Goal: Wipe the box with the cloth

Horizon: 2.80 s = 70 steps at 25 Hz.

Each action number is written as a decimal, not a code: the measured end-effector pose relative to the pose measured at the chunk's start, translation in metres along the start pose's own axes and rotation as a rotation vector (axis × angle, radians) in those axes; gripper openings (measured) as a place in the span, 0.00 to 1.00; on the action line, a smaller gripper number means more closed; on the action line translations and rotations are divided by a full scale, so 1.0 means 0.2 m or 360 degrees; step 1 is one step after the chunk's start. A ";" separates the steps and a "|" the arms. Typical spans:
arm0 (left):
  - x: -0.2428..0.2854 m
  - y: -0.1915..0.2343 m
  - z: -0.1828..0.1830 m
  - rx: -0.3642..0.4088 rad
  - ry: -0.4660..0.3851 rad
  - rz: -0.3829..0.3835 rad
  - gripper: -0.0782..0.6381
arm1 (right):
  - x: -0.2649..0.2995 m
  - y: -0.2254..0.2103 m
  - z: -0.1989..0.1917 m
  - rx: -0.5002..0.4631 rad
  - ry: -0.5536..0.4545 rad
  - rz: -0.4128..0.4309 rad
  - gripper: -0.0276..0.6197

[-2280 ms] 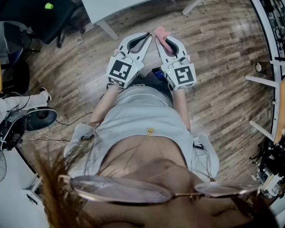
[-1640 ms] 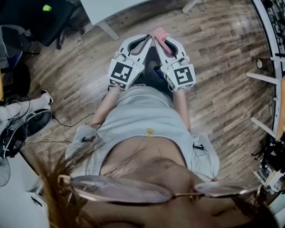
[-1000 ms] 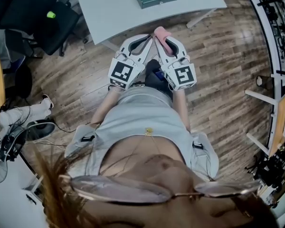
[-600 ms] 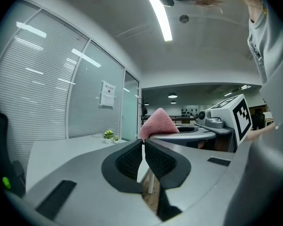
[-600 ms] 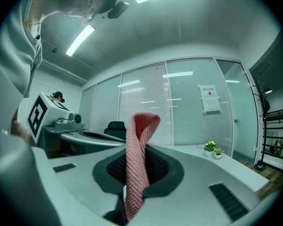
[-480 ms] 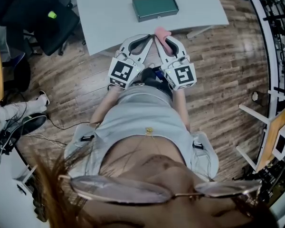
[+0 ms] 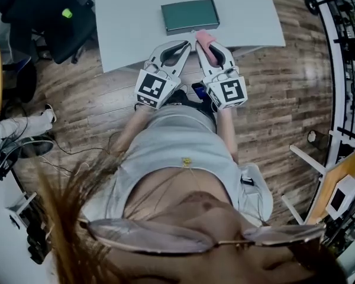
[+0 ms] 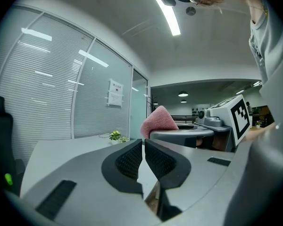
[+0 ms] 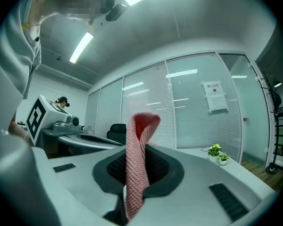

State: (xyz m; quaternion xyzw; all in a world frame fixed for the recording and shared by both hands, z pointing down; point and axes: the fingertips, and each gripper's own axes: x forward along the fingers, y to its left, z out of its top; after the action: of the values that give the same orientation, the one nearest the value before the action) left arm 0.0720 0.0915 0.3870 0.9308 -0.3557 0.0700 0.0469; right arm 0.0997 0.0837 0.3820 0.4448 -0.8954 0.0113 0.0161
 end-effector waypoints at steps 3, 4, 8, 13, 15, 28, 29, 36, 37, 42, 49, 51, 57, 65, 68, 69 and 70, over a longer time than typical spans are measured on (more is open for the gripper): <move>0.03 0.01 0.00 -0.0003 0.0009 0.0027 0.16 | 0.01 -0.04 -0.01 -0.0022 0.0010 0.0003 0.10; 0.04 0.02 0.00 -0.0001 0.0011 0.0037 0.16 | 0.01 -0.05 -0.01 -0.0029 0.0010 0.0008 0.10; 0.07 0.05 -0.01 -0.0015 0.0032 0.0059 0.17 | 0.03 -0.09 -0.02 -0.0014 0.0016 0.0015 0.10; 0.14 0.08 -0.02 -0.0012 0.0044 0.0036 0.17 | 0.07 -0.13 -0.05 0.0010 0.0034 0.0000 0.10; 0.17 0.09 -0.01 -0.0012 0.0037 0.0019 0.17 | 0.09 -0.15 -0.05 0.0004 0.0044 -0.0009 0.10; 0.37 0.39 -0.02 -0.0026 0.0059 -0.0079 0.17 | 0.40 -0.33 -0.09 -0.0039 0.0141 -0.0095 0.10; 0.39 0.41 -0.03 -0.0027 0.0069 -0.0091 0.17 | 0.42 -0.34 -0.10 -0.0040 0.0147 -0.0100 0.10; 0.47 0.57 -0.11 -0.0048 0.0148 -0.0116 0.17 | 0.55 -0.50 -0.19 -0.0028 0.0264 -0.0176 0.10; 0.48 0.59 -0.13 -0.0054 0.0163 -0.0108 0.17 | 0.56 -0.54 -0.21 -0.0022 0.0284 -0.0197 0.10; 0.48 0.75 -0.26 -0.0078 0.0275 -0.0075 0.18 | 0.64 -0.68 -0.35 0.0023 0.0438 -0.0288 0.10; 0.50 0.86 -0.53 -0.0136 0.0500 -0.0130 0.29 | 0.71 -0.88 -0.61 0.0069 0.0728 -0.0437 0.10; 0.50 0.86 -0.62 -0.0151 0.0582 -0.0153 0.32 | 0.71 -0.93 -0.69 0.0086 0.0827 -0.0479 0.10; 0.47 0.85 -0.90 -0.0126 0.0838 -0.0222 0.38 | 0.72 -1.06 -0.90 0.0111 0.1042 -0.0567 0.10; 0.47 0.79 -1.06 -0.0089 0.0972 -0.0314 0.47 | 0.75 -1.14 -1.11 0.0045 0.1254 -0.0579 0.10; 0.47 0.74 -1.11 -0.0079 0.1024 -0.0341 0.49 | 0.75 -1.16 -1.17 0.0013 0.1328 -0.0566 0.10; 0.48 0.73 -1.11 -0.0071 0.1032 -0.0345 0.49 | 0.76 -1.17 -1.18 -0.0007 0.1358 -0.0563 0.10; 0.49 0.73 -1.12 -0.0060 0.1037 -0.0344 0.50 | 0.76 -1.17 -1.19 -0.0029 0.1387 -0.0560 0.10</move>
State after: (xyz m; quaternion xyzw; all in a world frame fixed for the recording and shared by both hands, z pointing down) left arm 0.0248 -0.0493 0.6287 0.8908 -0.2225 0.3517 0.1823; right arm 0.1993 -0.1702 0.6277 0.5436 -0.7161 0.1863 0.3961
